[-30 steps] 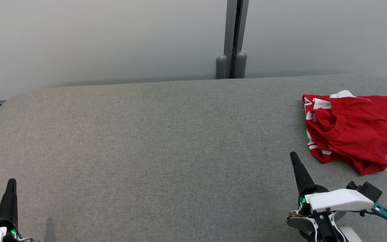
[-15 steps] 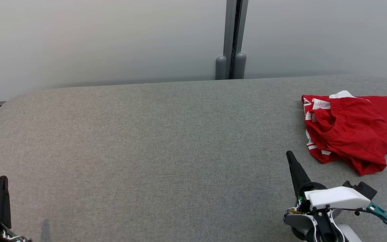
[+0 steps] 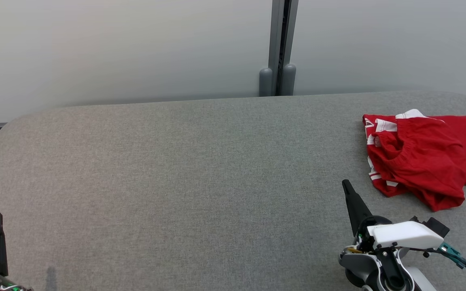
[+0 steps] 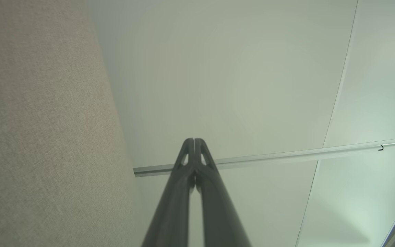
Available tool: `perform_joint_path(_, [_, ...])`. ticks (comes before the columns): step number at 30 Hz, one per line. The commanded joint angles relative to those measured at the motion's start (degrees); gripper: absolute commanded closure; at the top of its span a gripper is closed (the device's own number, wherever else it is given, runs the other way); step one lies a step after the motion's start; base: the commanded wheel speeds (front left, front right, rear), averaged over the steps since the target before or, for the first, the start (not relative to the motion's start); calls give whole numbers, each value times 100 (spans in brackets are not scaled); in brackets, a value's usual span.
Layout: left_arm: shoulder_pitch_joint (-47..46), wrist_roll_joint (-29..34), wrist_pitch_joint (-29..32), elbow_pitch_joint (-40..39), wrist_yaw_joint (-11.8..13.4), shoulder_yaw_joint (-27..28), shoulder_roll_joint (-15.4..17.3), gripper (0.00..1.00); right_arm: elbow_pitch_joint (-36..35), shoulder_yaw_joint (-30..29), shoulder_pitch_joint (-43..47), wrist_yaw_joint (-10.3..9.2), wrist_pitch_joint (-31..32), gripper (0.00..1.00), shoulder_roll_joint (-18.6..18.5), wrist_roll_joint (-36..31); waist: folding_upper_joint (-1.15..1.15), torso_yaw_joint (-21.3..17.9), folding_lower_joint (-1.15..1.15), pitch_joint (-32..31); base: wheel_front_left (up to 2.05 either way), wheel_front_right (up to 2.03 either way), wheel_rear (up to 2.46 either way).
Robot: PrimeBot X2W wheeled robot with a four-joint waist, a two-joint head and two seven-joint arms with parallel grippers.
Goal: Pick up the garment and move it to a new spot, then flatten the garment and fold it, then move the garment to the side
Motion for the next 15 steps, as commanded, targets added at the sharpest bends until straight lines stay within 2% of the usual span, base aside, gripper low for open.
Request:
perform_joint_path(1, [-85, -16, 9, -27, -12, 14, 18, 100, -5, 5, -12, 4, 12, 100, -27, 20, 0, 0, 0, 0, 0, 0, 0])
perform_joint_path(15, [-87, -7, 18, -26, -12, 20, 14, 100, -5, 6, -12, 4, 9, 100, -27, 21, 0, 0, 0, 0, 0, 0, 0])
